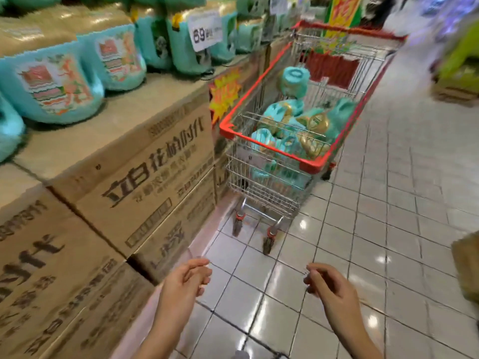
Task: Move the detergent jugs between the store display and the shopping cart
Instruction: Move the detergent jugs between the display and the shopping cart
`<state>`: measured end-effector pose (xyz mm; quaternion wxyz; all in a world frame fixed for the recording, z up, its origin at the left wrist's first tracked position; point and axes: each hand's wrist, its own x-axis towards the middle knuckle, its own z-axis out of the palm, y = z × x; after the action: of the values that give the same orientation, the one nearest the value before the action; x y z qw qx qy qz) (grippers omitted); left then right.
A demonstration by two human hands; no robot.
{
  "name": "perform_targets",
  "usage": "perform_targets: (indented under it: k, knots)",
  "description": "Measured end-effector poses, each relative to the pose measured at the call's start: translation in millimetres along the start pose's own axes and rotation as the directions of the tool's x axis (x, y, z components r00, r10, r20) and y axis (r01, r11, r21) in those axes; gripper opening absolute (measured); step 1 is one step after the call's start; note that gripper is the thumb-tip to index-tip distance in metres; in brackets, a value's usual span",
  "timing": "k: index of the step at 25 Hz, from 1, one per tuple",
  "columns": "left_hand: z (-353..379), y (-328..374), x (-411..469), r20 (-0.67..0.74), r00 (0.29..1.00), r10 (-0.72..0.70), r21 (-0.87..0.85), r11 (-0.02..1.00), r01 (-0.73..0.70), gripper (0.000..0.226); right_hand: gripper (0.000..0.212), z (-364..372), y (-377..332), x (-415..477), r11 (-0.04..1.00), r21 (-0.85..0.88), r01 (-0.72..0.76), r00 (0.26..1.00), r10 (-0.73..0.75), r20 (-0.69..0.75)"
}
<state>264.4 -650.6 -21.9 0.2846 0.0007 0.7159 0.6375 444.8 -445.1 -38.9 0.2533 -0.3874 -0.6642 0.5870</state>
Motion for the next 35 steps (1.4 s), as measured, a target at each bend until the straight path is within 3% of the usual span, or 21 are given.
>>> perform_targets:
  k: [4,9,16,23,28,35]
  knots:
    - [102,13,33,0.08,0.996,0.037,0.069,0.997,-0.042,0.018,0.017,-74,-1,58,0.998,-0.036,-0.042,0.998,0.04,-0.051]
    - [203,36,63,0.149,0.988,0.027,0.037,0.999,-0.033,0.017,0.015,-136,-6,125,0.997,-0.007,-0.078,0.991,0.077,-0.105]
    - [309,88,155,0.209,0.97,0.124,0.056,0.989,-0.139,0.019,0.019,-166,-17,259,0.999,0.046,-0.017,0.99,0.023,-0.141]
    - [413,186,277,0.21,0.954,0.215,0.022,0.974,-0.224,0.018,0.02,-189,-74,445,0.996,0.059,0.073,0.988,-0.065,-0.138]
    - [476,234,341,0.134,0.975,0.18,-0.011,0.984,-0.18,0.018,0.019,-204,-100,558,0.992,0.056,0.113,0.989,-0.107,-0.1]
    - [570,256,451,-0.095,0.99,0.104,-0.018,0.994,-0.106,0.018,0.02,-217,-117,751,0.978,0.021,0.21,0.973,-0.211,0.091]
